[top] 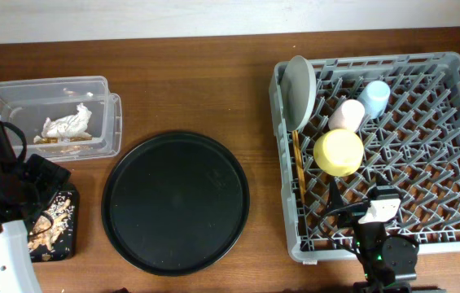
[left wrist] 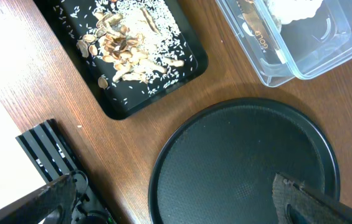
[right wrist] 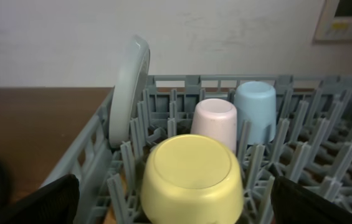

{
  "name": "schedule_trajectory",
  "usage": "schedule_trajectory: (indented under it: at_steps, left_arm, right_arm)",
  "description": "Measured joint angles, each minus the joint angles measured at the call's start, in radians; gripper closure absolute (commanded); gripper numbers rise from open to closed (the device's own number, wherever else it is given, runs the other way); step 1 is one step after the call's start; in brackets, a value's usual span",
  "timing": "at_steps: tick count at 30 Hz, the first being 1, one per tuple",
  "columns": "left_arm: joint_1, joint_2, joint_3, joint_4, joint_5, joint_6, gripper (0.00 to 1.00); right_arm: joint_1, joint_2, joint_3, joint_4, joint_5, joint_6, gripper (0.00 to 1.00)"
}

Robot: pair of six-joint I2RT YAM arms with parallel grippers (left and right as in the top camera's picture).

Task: Sort waste into correct bins and load items into the dishwasher rack

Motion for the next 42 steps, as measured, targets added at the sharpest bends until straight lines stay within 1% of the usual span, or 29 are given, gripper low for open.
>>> schedule_trajectory:
  at_steps: [7, 35, 42]
  left_arm:
    - [0.0, 0.0, 0.0, 0.0, 0.0, 0.0, 0.01]
    - [0.0, 0.0, 0.0, 0.0, 0.0, 0.0, 0.01]
    - [0.0, -0.001, 0.0, -0.034, 0.006, 0.0, 0.01]
  right_arm:
    - [0.0, 0.0, 0.0, 0.0, 0.007, -0.05, 0.01]
    - [0.0, 0.0, 0.0, 0.0, 0.007, -0.063, 0.02]
    - [0.0, 0.0, 0.0, 0.0, 0.007, -0.065, 0.02]
